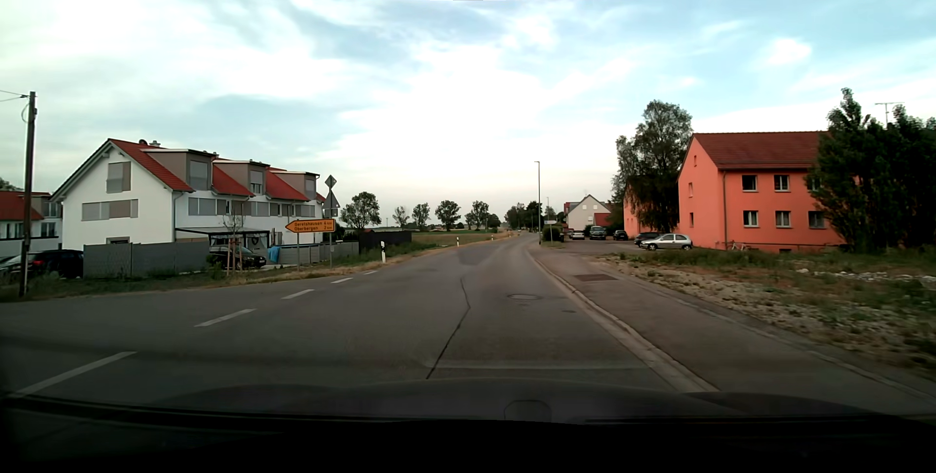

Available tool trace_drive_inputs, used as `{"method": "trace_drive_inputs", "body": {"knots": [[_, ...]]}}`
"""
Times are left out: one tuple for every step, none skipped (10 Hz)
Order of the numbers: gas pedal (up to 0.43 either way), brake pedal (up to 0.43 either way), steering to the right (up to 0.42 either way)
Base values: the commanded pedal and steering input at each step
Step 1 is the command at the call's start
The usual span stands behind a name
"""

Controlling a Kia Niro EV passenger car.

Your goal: Follow the waypoints while adhering to traffic rules and regulations

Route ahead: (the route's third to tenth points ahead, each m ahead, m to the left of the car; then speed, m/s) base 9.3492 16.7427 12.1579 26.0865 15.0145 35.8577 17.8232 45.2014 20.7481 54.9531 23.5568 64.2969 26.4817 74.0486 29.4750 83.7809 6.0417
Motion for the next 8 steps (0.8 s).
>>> {"method": "trace_drive_inputs", "body": {"knots": [[0.000, 0.006, -0.221], [0.000, 0.006, -0.273], [0.000, 0.006, -0.309], [0.000, 0.006, -0.347], [0.000, 0.006, -0.378], [0.059, 0.006, -0.396], [0.110, 0.006, -0.422], [0.130, 0.006, -0.443]]}}
